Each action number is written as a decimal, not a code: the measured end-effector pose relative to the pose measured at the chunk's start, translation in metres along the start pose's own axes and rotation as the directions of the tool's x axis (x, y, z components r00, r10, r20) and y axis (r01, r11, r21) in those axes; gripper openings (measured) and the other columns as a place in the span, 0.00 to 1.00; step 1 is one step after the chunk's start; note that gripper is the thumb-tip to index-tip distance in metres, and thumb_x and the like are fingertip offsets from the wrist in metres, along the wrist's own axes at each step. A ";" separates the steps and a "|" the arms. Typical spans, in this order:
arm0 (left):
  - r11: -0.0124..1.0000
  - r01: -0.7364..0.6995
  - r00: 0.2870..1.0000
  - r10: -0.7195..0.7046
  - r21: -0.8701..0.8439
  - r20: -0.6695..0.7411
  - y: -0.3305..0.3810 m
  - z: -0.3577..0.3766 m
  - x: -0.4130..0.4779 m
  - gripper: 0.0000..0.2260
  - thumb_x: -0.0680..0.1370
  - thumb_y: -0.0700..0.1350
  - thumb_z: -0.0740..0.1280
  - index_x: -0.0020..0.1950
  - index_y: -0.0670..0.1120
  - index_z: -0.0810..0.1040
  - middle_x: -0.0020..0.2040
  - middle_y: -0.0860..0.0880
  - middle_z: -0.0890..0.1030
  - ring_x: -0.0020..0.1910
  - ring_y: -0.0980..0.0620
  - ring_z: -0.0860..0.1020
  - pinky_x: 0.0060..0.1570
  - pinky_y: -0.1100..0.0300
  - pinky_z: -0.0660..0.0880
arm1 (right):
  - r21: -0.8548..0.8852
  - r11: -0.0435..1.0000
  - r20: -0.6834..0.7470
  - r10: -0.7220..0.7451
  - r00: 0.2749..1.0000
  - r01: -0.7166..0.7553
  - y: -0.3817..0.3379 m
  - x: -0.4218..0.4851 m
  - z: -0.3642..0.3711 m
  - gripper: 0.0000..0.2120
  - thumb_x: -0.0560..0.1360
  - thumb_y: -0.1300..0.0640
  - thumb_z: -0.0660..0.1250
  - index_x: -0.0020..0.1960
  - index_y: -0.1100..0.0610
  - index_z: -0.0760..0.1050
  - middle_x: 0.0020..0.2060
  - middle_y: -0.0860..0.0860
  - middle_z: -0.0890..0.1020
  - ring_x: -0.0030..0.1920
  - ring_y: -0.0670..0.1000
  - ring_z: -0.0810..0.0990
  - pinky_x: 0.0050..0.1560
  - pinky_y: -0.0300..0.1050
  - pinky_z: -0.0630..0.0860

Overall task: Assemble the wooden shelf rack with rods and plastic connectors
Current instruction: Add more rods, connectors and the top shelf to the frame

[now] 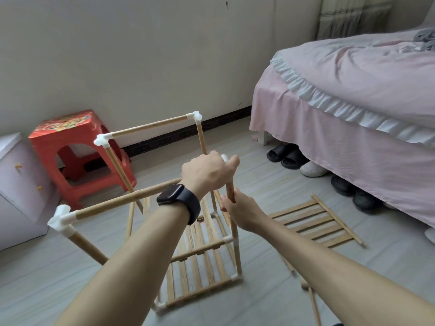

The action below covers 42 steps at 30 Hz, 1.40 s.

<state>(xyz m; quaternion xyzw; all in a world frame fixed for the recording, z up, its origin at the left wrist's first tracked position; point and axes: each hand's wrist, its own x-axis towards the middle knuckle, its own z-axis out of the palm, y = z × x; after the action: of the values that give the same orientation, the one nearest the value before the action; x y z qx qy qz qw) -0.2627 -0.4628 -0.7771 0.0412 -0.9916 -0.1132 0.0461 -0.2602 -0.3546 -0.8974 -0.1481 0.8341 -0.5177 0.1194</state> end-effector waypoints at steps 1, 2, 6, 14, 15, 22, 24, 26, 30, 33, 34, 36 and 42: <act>1.000 0.004 1.000 -0.004 0.003 -0.007 0.002 0.002 0.002 0.19 0.79 0.63 0.52 0.41 0.50 0.70 0.37 0.51 0.78 0.35 0.50 0.77 0.32 0.57 0.66 | 0.021 1.000 -0.013 0.001 1.000 -0.001 0.001 0.003 0.002 0.15 0.83 0.48 0.57 0.48 0.60 0.72 0.35 0.50 0.75 0.35 0.47 0.73 0.39 0.44 0.75; 1.000 -0.005 1.000 0.005 -0.014 0.009 0.002 0.002 0.004 0.16 0.79 0.60 0.53 0.41 0.50 0.71 0.37 0.52 0.78 0.35 0.50 0.77 0.32 0.57 0.66 | 0.026 1.000 -0.030 -0.007 1.000 0.008 0.003 0.006 0.004 0.16 0.83 0.47 0.57 0.44 0.58 0.72 0.32 0.49 0.74 0.32 0.45 0.71 0.38 0.43 0.73; 0.995 -0.025 0.992 0.037 -0.099 0.121 -0.008 -0.003 0.009 0.13 0.80 0.56 0.56 0.45 0.48 0.72 0.41 0.50 0.78 0.40 0.47 0.78 0.36 0.53 0.73 | 0.050 0.997 -0.052 -0.060 0.997 0.063 0.011 0.014 0.013 0.19 0.83 0.47 0.58 0.35 0.53 0.67 0.23 0.43 0.69 0.23 0.42 0.66 0.27 0.34 0.66; 0.987 -0.099 0.975 0.121 -0.125 0.184 -0.010 -0.004 0.008 0.11 0.81 0.55 0.57 0.46 0.49 0.70 0.44 0.52 0.76 0.42 0.51 0.77 0.34 0.57 0.71 | 0.235 0.959 -0.179 -0.121 0.976 0.162 0.024 0.018 0.030 0.19 0.81 0.56 0.60 0.31 0.53 0.63 0.20 0.43 0.65 0.23 0.43 0.63 0.25 0.35 0.63; 0.987 -0.094 0.977 0.117 -0.132 0.178 -0.013 -0.004 0.008 0.11 0.81 0.55 0.57 0.45 0.50 0.69 0.42 0.53 0.75 0.40 0.52 0.76 0.33 0.58 0.69 | 0.239 0.955 -0.188 -0.134 0.973 0.178 0.024 0.018 0.033 0.19 0.81 0.57 0.60 0.31 0.53 0.63 0.20 0.43 0.65 0.22 0.43 0.63 0.24 0.34 0.62; 0.992 -0.076 0.979 0.093 -0.099 0.184 -0.008 -0.005 0.003 0.12 0.80 0.56 0.56 0.47 0.49 0.69 0.42 0.49 0.77 0.37 0.49 0.76 0.33 0.55 0.70 | 0.334 0.937 -0.154 -0.058 0.986 0.108 0.024 0.020 0.029 0.21 0.77 0.58 0.62 0.27 0.51 0.61 0.20 0.43 0.63 0.22 0.44 0.61 0.25 0.40 0.61; 0.996 -0.047 0.978 0.061 -0.076 0.199 0.000 -0.006 0.007 0.13 0.80 0.57 0.56 0.50 0.48 0.69 0.44 0.48 0.77 0.41 0.48 0.77 0.37 0.52 0.73 | 0.365 0.930 -0.158 0.015 0.987 0.045 0.021 0.023 0.024 0.23 0.78 0.55 0.63 0.25 0.51 0.62 0.19 0.44 0.63 0.21 0.45 0.61 0.24 0.40 0.61; 0.999 -0.030 0.979 0.038 -0.041 0.203 0.008 -0.005 0.010 0.13 0.79 0.57 0.57 0.52 0.48 0.69 0.45 0.49 0.77 0.42 0.49 0.77 0.38 0.53 0.72 | 0.374 0.927 -0.151 0.049 0.987 0.011 0.020 0.024 0.021 0.25 0.80 0.51 0.63 0.26 0.52 0.63 0.19 0.45 0.64 0.20 0.46 0.62 0.23 0.39 0.62; 0.998 -0.049 0.994 0.044 0.048 0.101 0.020 0.006 0.010 0.10 0.76 0.55 0.59 0.45 0.50 0.69 0.41 0.50 0.76 0.37 0.49 0.76 0.31 0.56 0.65 | 0.414 0.910 -0.144 0.088 0.986 -0.021 0.024 0.024 0.012 0.20 0.76 0.50 0.64 0.29 0.56 0.63 0.22 0.49 0.62 0.22 0.48 0.60 0.26 0.44 0.59; 0.994 -0.081 0.996 0.079 0.067 0.038 0.018 0.010 0.009 0.10 0.75 0.55 0.58 0.44 0.49 0.70 0.40 0.49 0.76 0.35 0.47 0.76 0.30 0.57 0.65 | 0.423 0.906 -0.115 0.061 0.991 -0.006 0.026 0.024 0.012 0.17 0.72 0.50 0.64 0.30 0.59 0.65 0.23 0.51 0.62 0.23 0.50 0.59 0.26 0.45 0.58; 0.993 -0.097 0.995 0.094 0.068 0.039 0.015 0.010 0.009 0.11 0.76 0.55 0.58 0.44 0.49 0.70 0.40 0.50 0.77 0.35 0.48 0.76 0.30 0.57 0.66 | 0.416 0.910 -0.112 0.055 0.992 -0.003 0.026 0.025 0.013 0.17 0.71 0.50 0.64 0.29 0.57 0.64 0.22 0.51 0.62 0.23 0.50 0.59 0.26 0.45 0.59; 0.992 -0.115 0.992 0.112 0.050 0.056 0.009 0.008 0.012 0.11 0.76 0.55 0.58 0.44 0.48 0.70 0.40 0.49 0.79 0.36 0.47 0.77 0.31 0.56 0.70 | 0.394 0.919 -0.110 0.041 0.993 0.005 0.026 0.029 0.016 0.18 0.70 0.50 0.64 0.27 0.56 0.62 0.22 0.51 0.61 0.23 0.50 0.59 0.26 0.44 0.59; 0.989 -0.140 0.989 0.138 0.037 0.055 -0.013 0.004 0.014 0.16 0.75 0.56 0.56 0.54 0.46 0.70 0.41 0.50 0.79 0.37 0.48 0.79 0.34 0.50 0.79 | 0.368 0.928 -0.067 -0.026 0.997 0.049 0.026 0.038 0.029 0.21 0.72 0.52 0.65 0.25 0.53 0.60 0.20 0.49 0.61 0.21 0.49 0.58 0.23 0.40 0.58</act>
<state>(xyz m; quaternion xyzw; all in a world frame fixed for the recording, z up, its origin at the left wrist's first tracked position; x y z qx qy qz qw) -0.2761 -0.4759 -0.7833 -0.0300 -0.9951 -0.0906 0.0273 -0.2889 -0.3816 -0.9349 -0.1230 0.7221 -0.6719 0.1099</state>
